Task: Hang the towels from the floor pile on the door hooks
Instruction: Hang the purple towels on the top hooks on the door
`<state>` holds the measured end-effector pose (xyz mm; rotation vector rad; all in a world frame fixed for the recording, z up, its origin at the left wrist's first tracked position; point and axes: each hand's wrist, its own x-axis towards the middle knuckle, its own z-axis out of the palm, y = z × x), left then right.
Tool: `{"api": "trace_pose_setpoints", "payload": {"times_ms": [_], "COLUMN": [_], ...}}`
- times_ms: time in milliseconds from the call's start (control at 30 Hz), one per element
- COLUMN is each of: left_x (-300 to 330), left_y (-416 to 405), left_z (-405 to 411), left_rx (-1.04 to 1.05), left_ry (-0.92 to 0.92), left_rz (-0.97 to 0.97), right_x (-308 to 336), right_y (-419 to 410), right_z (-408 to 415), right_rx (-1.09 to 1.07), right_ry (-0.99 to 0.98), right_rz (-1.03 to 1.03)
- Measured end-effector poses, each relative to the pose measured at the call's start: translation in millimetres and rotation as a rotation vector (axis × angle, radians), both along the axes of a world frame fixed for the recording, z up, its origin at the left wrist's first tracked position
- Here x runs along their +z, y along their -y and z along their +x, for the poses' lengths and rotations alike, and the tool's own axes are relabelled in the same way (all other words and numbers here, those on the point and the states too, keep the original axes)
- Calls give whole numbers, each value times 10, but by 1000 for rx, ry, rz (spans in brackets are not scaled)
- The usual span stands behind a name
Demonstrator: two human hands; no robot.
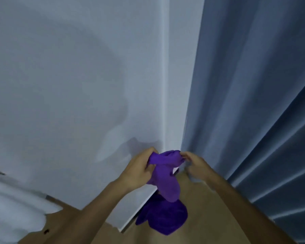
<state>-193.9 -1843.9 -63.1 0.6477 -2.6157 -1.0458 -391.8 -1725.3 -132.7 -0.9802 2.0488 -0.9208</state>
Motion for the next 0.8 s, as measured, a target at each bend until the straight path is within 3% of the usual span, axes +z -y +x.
{"api": "trace_pose_setpoints", "payload": {"times_ms": [167, 300, 433, 533, 667, 800], "left_x": [779, 1320, 1743, 1924, 1986, 2068], "left_y": [-87, -101, -90, -90, -159, -255], "left_z": [491, 1052, 1690, 2169, 2761, 3361], "left_rx": [88, 161, 329, 480, 638, 659], "left_ry": [-92, -51, 155, 325, 200, 83], "left_rz": [-151, -227, -224, -83, -126, -66], "right_x": [450, 834, 1351, 1858, 2489, 2902], "right_y": [402, 763, 992, 1060, 1107, 1110], "right_z": [295, 674, 1190, 1732, 2743, 3642], "right_rx": [65, 145, 319, 551, 921, 1046], "right_ry": [75, 59, 15, 94, 51, -89], "right_rz": [-37, -119, -236, -305, -366, -413]}}
